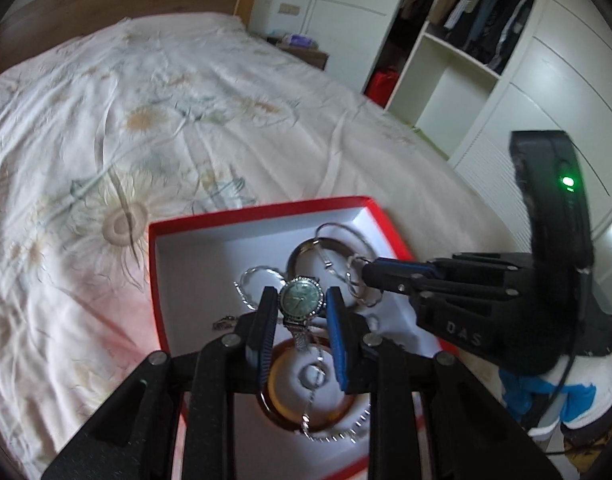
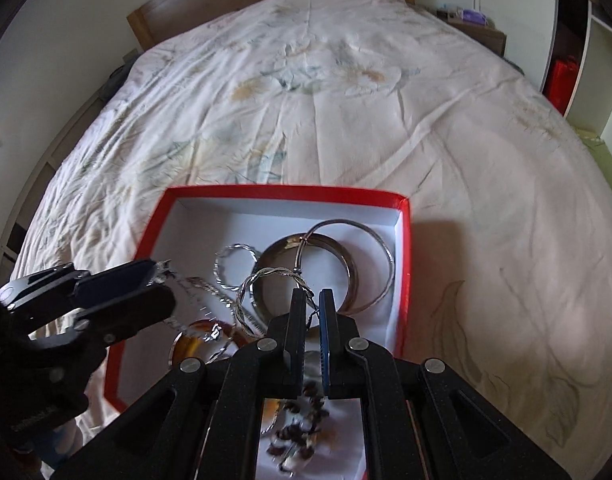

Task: Organize jewelry
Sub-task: 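Carry the watch and twisted hoop into the red box and open both tools, then withdraw both open tools from the red box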

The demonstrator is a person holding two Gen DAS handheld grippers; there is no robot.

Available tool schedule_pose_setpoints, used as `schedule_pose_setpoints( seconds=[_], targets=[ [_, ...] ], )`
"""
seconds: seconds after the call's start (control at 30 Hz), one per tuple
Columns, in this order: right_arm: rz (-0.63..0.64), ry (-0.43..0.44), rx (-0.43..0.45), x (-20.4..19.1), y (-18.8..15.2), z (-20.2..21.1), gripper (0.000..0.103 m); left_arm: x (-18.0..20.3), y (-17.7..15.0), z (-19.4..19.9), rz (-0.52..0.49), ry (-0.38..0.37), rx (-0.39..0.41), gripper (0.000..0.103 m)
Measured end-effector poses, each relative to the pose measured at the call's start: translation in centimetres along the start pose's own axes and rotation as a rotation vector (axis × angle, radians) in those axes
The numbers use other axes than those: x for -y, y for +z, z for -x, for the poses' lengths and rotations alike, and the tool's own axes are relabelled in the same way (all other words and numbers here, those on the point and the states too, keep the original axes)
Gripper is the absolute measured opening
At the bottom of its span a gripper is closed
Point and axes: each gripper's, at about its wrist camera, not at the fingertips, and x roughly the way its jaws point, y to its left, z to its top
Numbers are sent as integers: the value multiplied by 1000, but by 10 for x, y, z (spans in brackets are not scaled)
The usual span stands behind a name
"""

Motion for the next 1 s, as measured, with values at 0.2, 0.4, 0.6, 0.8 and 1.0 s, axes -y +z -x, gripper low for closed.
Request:
schedule_pose_setpoints(
  seconds=[0.2,0.4,0.6,0.8,1.0],
  targets=[
    [21,-26,-5,1,0,-14,7,-7,-6,-26,17,18,-36,23],
    [28,-56,0,1,1,-14,8,-13,-11,-36,46,32,-66,24],
    [20,-62,-2,2,-3,-8,17,-14,-11,-35,70,17,-83,29],
    [5,-68,15,-2,-9,12,22,-12,-14,-16,91,29,-64,30],
    [17,-58,54,-24,-24,46,32,-4,-28,33,122,89,19,31]
  ],
)
